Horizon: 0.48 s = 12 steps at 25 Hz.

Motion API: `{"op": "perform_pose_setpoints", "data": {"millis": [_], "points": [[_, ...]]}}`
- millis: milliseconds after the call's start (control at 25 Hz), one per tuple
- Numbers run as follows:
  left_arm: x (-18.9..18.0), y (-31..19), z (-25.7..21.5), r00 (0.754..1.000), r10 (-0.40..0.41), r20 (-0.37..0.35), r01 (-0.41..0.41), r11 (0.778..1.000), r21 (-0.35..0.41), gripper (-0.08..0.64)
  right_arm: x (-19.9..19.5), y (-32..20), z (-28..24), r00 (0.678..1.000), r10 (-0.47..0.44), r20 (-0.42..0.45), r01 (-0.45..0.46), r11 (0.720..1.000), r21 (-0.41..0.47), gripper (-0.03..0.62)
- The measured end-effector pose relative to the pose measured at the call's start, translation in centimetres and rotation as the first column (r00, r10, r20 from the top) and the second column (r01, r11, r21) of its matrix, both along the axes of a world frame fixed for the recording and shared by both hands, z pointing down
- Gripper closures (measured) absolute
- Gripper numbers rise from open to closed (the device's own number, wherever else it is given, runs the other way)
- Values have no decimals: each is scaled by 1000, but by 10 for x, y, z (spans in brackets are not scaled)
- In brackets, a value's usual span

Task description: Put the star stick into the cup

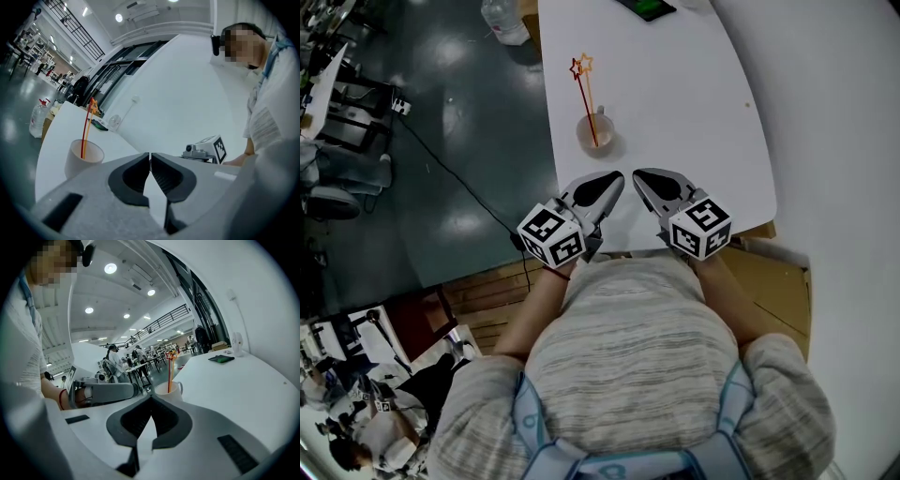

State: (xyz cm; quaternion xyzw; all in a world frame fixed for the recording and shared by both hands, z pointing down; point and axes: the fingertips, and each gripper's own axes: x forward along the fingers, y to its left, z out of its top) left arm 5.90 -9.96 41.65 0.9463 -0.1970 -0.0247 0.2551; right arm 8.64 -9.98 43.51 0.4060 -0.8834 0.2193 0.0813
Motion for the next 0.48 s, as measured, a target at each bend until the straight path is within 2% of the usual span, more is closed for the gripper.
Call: {"op": "perform_pose_setpoints", "data": {"millis": [480], "points": [[17, 8, 15, 999, 48, -12, -48, 998, -28, 537, 9, 4, 10, 1000, 10, -13, -11, 1000, -17, 584]]}}
